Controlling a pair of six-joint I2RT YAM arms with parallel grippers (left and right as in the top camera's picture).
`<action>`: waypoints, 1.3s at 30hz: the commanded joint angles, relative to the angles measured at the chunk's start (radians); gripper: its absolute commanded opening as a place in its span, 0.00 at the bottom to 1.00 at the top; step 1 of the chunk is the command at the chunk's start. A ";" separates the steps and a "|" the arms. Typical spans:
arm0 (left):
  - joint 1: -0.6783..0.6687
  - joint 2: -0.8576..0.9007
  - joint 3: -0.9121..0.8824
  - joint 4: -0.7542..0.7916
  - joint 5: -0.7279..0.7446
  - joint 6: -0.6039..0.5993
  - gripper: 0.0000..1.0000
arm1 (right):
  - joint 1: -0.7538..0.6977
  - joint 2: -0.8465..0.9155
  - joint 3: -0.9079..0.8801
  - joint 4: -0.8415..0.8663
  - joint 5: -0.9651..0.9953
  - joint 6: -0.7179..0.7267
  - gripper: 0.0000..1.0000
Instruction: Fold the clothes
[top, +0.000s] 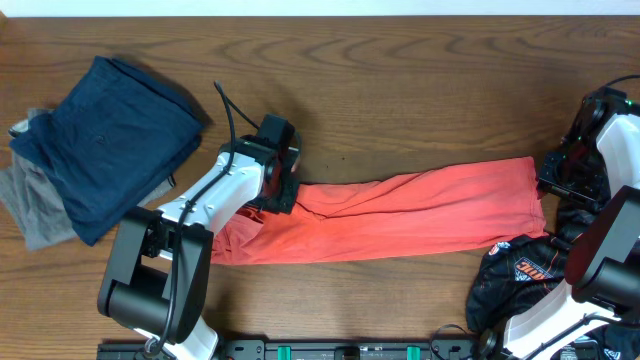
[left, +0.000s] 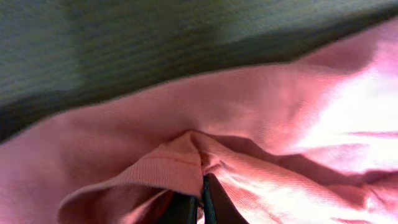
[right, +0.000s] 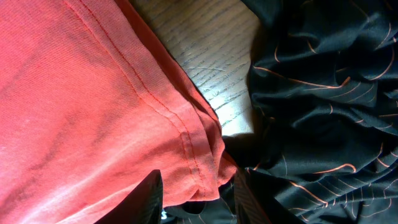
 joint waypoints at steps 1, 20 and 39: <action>0.000 -0.035 0.035 -0.018 0.122 0.003 0.06 | -0.008 -0.019 -0.004 -0.001 -0.005 -0.007 0.36; -0.230 -0.095 0.046 0.045 0.366 0.005 0.06 | -0.008 -0.019 -0.004 -0.001 -0.010 -0.007 0.36; -0.248 -0.066 0.087 0.082 0.328 0.018 0.37 | -0.008 -0.019 -0.004 -0.007 -0.024 -0.007 0.37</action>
